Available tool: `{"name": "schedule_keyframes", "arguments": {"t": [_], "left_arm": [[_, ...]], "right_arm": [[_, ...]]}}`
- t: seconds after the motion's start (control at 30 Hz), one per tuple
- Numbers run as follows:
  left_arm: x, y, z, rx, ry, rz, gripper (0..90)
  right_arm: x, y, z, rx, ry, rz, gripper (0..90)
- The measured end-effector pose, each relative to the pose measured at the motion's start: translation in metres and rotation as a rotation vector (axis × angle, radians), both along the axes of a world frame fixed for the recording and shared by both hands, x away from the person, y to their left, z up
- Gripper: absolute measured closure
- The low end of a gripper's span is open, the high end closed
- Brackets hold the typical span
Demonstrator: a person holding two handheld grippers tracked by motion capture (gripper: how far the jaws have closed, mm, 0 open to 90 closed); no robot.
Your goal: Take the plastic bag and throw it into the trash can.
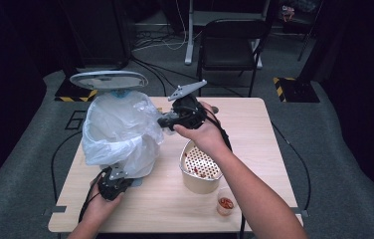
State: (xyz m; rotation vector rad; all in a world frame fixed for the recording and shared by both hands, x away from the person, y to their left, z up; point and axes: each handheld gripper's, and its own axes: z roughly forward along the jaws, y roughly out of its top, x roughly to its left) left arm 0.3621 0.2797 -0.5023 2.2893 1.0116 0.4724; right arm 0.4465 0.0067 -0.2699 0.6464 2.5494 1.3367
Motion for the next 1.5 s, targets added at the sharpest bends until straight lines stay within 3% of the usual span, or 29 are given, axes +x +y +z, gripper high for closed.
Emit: {"name": "schedule_keyframes", "arguments": {"t": [0.03,0.1,0.13,0.23,0.37,0.63,0.67,0.77,0.8,0.87,0.97,1.5], "left_arm": [[0.0,0.0,0.0,-0.001,0.0,0.001,90.0],[-0.002,-0.004,-0.003,-0.067,-0.011,0.038,90.0],[-0.001,-0.002,-0.002,-0.04,-0.01,0.02,90.0],[-0.002,-0.001,-0.001,-0.022,0.002,0.024,90.0],[-0.002,-0.001,-0.002,-0.04,0.001,0.027,90.0],[-0.002,-0.001,-0.002,-0.035,0.002,0.026,90.0],[-0.003,-0.007,-0.005,-0.111,-0.01,0.076,90.0],[-0.003,-0.007,-0.005,-0.119,-0.016,0.076,90.0],[-0.002,-0.002,-0.001,-0.034,0.0,0.024,90.0],[-0.001,0.0,-0.001,-0.01,0.007,0.018,90.0],[-0.002,-0.002,-0.002,-0.039,-0.001,0.028,90.0],[-0.002,-0.001,-0.002,-0.037,0.002,0.03,90.0]], "right_arm": [[0.001,0.002,0.001,0.004,0.0,0.004,72.8],[0.003,0.006,0.002,0.015,-0.002,0.011,72.8],[0.003,0.008,0.002,0.025,0.001,0.014,72.7],[0.005,0.017,0.003,0.029,-0.007,0.032,72.7],[0.006,0.03,0.005,0.035,-0.014,0.055,72.6],[0.006,0.045,0.003,0.026,-0.017,0.073,72.2],[0.006,0.048,0.002,0.028,-0.016,0.07,72.2],[0.007,0.05,0.001,0.032,-0.017,0.076,72.1],[0.007,0.053,0.001,0.036,-0.018,0.078,72.1],[0.007,0.055,0.001,0.036,-0.019,0.08,72.1],[0.007,0.062,0.001,0.032,-0.022,0.089,71.8],[0.009,0.079,-0.016,0.03,-0.043,0.057,67.8]]}}
